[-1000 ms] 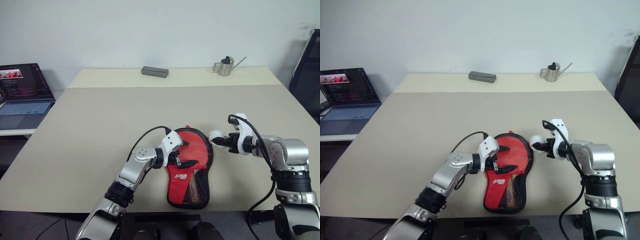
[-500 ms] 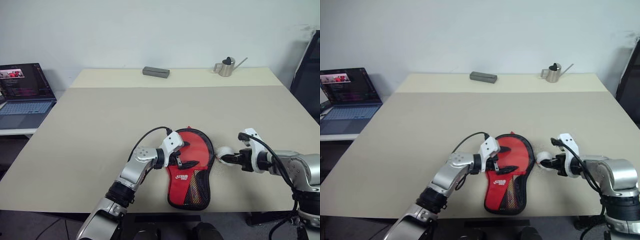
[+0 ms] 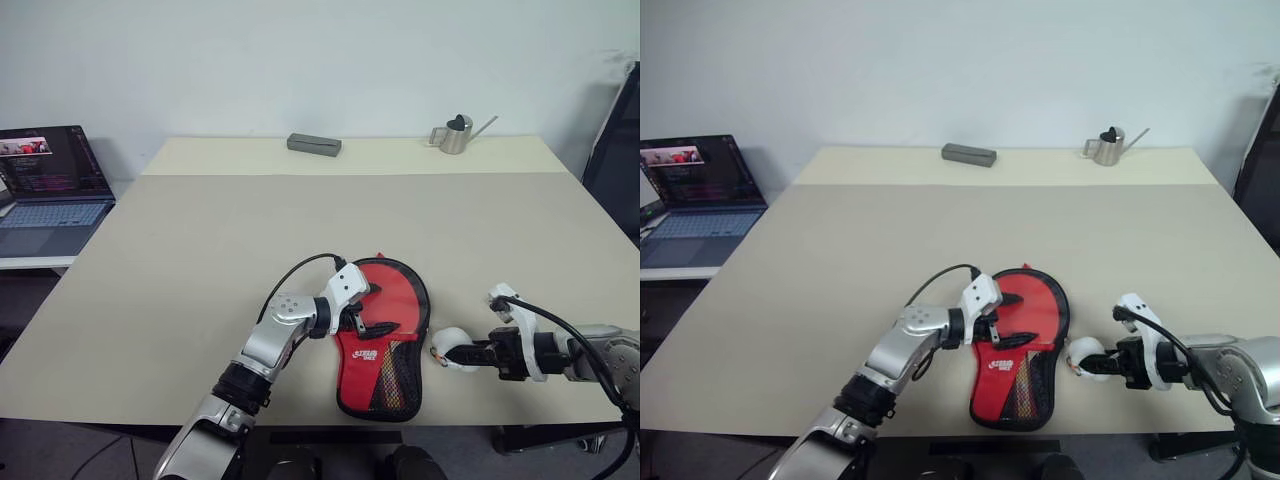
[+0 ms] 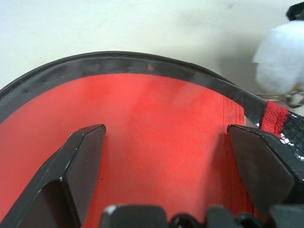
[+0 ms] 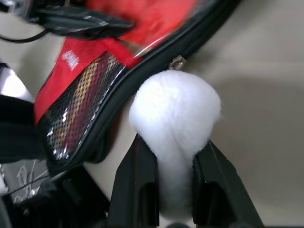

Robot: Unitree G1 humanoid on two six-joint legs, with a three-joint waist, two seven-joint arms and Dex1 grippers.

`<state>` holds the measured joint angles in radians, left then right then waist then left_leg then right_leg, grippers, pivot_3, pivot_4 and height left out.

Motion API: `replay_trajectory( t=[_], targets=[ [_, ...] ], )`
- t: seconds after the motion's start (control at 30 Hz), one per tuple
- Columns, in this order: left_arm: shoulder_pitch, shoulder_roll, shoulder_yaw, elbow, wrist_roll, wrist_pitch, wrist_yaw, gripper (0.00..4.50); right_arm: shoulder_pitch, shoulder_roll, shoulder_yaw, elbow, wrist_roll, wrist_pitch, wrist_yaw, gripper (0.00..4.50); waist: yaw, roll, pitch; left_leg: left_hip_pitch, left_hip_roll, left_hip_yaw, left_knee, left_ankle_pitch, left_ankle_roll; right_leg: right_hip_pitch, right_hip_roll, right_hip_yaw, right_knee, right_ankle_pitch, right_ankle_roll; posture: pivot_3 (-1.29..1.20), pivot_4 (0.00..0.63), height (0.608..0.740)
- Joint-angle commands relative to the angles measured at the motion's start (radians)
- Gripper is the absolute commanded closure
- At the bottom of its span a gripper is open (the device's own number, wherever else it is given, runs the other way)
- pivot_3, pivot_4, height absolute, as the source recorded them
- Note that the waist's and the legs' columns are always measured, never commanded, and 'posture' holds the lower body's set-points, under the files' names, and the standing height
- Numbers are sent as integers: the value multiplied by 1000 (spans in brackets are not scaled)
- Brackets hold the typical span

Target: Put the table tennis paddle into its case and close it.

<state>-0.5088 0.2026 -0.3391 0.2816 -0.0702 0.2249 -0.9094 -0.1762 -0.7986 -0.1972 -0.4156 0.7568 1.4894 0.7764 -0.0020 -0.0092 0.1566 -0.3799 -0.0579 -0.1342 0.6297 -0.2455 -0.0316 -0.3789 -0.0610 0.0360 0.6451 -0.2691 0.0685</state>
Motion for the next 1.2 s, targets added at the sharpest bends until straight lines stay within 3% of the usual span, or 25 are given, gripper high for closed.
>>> replay_trajectory(
  t=[0.03, 0.37, 0.73, 1.0, 1.2],
  targets=[
    [38, 7, -55, 60, 36, 26, -16, 0, 43, -54, -22, -66, 74, 0, 60, 4113, 0, 0, 0, 0, 0, 0, 0, 0, 0, 0, 0, 0, 0, 0, 0, 0, 150, 740],
    [35, 6, -61, 62, 34, 27, -18, 0, 219, -209, 27, -172, 96, -165, 161, 4115, 24, -1, -1, -1, -4, 0, 1, -4, 3, 1, -4, -1, -2, -3, 4, 0, 150, 740],
    [36, 9, -61, 61, 31, 28, -12, 0, 196, -176, 80, -120, 58, -217, 75, 4116, 26, -3, -1, 0, -5, 0, 1, -6, 3, 2, -6, -1, -3, -4, 5, 0, 150, 740],
    [39, 10, -64, 59, 32, 27, -10, 0, 156, -141, 45, -62, 75, -175, 4, 1511, 24, -4, -1, 1, -4, 0, 1, -6, 3, 3, -6, 0, -2, -4, 5, 0, 150, 740],
    [31, 3, -63, 71, 30, 21, -7, 0, 83, -132, -57, -6, 157, -118, 5, 1511, 24, -5, 0, 3, -4, 0, 2, -6, 4, 5, -6, 1, -2, -5, 6, 0, 150, 740]
  ],
)
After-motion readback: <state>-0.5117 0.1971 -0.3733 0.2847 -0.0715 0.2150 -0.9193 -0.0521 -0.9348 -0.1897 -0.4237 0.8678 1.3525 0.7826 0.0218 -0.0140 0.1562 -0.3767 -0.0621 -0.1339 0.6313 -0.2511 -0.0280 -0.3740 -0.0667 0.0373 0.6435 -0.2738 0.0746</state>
